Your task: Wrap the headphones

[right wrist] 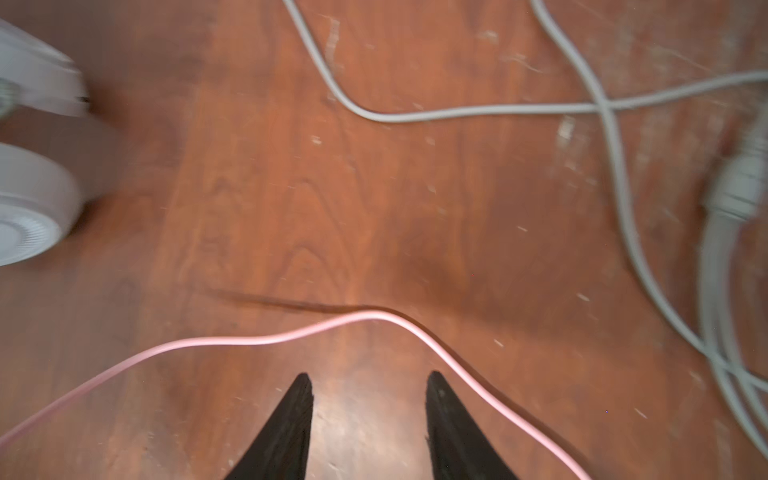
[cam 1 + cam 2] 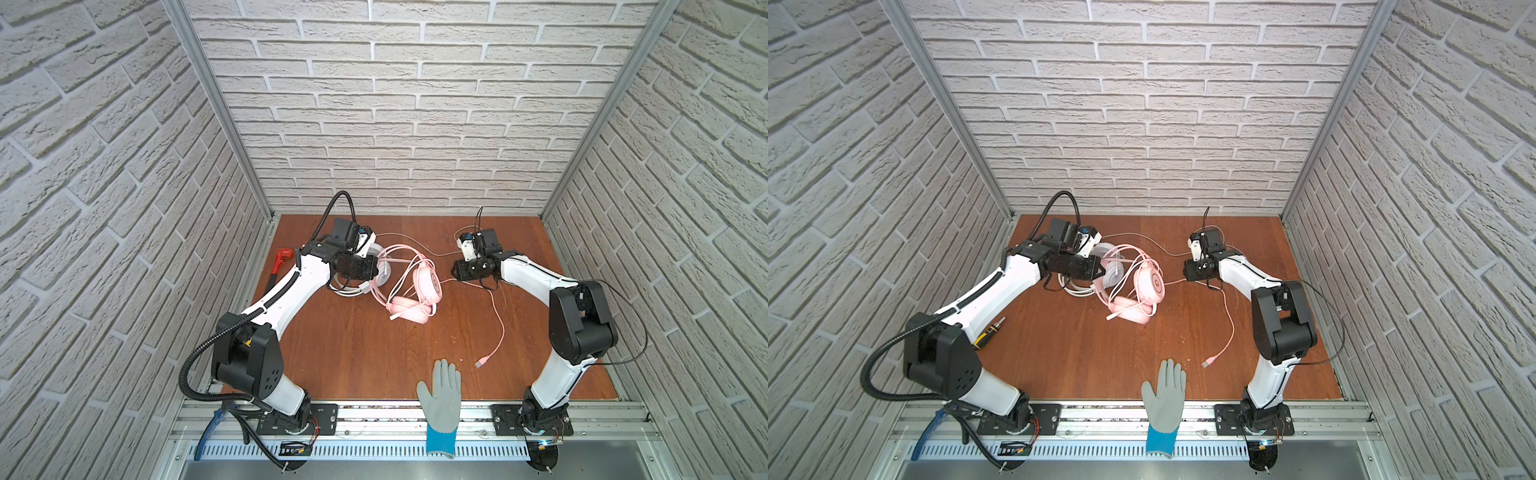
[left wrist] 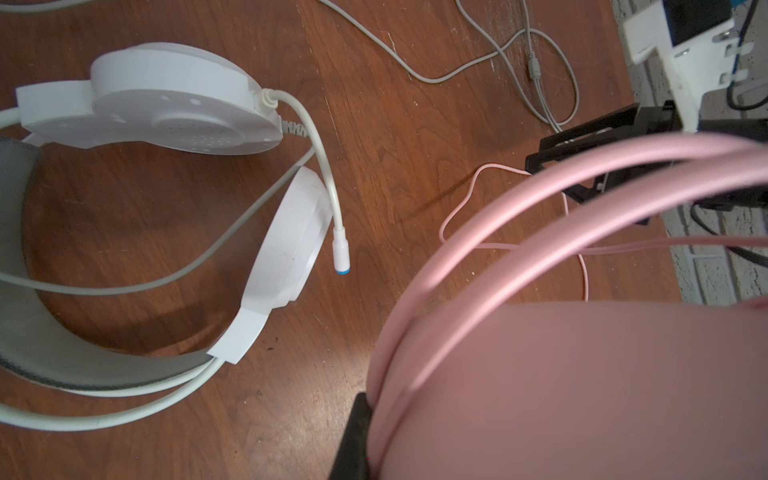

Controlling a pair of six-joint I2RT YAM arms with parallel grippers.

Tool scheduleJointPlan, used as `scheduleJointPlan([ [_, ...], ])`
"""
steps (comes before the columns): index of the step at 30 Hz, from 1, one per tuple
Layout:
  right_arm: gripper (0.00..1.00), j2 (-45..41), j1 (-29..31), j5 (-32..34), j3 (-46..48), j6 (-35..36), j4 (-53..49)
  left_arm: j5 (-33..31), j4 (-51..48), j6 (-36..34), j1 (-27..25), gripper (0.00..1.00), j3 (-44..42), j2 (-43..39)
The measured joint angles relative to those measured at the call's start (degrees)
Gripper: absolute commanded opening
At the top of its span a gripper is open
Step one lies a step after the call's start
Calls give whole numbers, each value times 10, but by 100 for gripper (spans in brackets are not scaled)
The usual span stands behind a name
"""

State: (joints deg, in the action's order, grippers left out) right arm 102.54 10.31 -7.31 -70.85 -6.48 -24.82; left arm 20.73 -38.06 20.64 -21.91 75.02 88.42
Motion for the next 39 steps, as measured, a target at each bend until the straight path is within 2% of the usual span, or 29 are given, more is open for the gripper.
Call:
scheduleJointPlan([
  [6,45,6,-29,59,-21,-6,-86,0,5,0,3,0,-6,0],
  [12,44,30,-57,96,-21,-16,-126,2,8,0,5,0,-8,0],
  [17,43,48,-73,104,-21,-21,-138,2,8,0,5,0,-12,0],
  [30,27,69,-81,120,-15,-28,-139,2,8,0,10,0,-12,0],
  [36,27,66,-82,126,-9,-27,-142,2,9,0,10,0,-12,0],
  [39,22,66,-83,123,-9,-27,-142,2,9,0,10,0,-12,0],
])
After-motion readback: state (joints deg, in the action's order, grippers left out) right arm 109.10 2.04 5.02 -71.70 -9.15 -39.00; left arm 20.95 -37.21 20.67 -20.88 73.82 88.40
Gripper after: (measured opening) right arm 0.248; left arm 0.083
